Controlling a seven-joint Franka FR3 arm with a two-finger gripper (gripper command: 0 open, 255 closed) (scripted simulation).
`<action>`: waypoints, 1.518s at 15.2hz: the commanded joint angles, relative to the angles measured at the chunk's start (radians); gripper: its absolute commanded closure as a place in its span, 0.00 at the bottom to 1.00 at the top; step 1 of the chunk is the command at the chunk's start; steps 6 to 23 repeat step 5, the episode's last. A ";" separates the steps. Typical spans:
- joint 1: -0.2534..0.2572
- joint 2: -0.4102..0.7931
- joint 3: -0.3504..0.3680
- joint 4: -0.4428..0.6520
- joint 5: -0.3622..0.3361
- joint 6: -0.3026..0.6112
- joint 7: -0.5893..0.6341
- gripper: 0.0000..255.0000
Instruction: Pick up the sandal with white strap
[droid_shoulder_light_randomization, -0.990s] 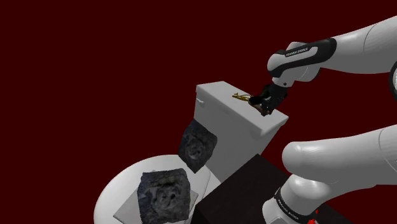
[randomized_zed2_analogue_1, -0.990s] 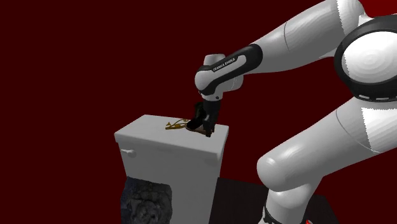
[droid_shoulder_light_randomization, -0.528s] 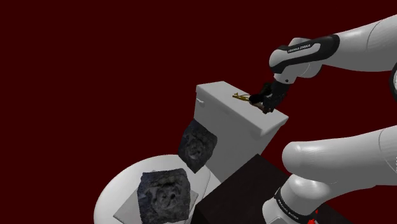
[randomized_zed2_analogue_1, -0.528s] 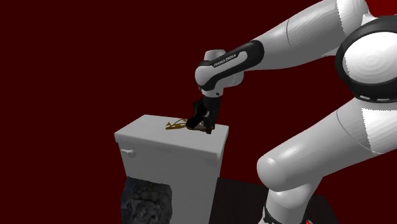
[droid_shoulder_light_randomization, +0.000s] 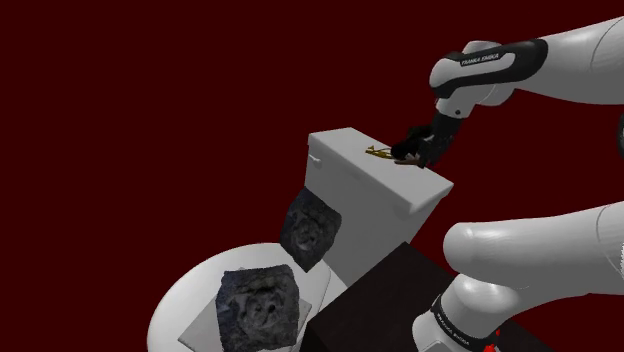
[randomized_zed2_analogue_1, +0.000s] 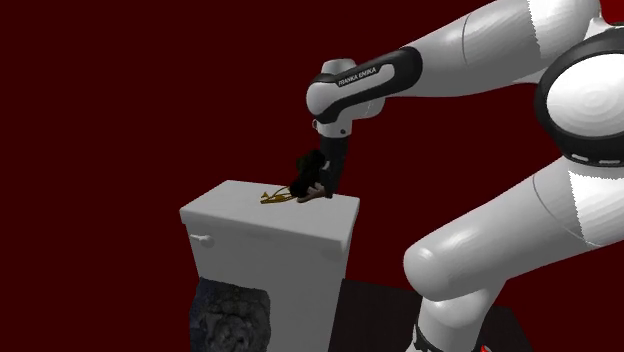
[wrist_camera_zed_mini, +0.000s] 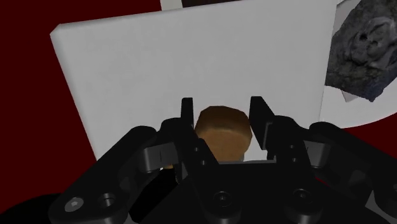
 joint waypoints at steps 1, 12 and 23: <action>-0.002 -0.004 -0.003 0.030 -0.003 -0.026 0.001 1.00; -0.005 -0.006 -0.004 0.058 -0.005 -0.055 0.001 1.00; -0.005 -0.006 -0.004 0.058 -0.005 -0.055 0.001 1.00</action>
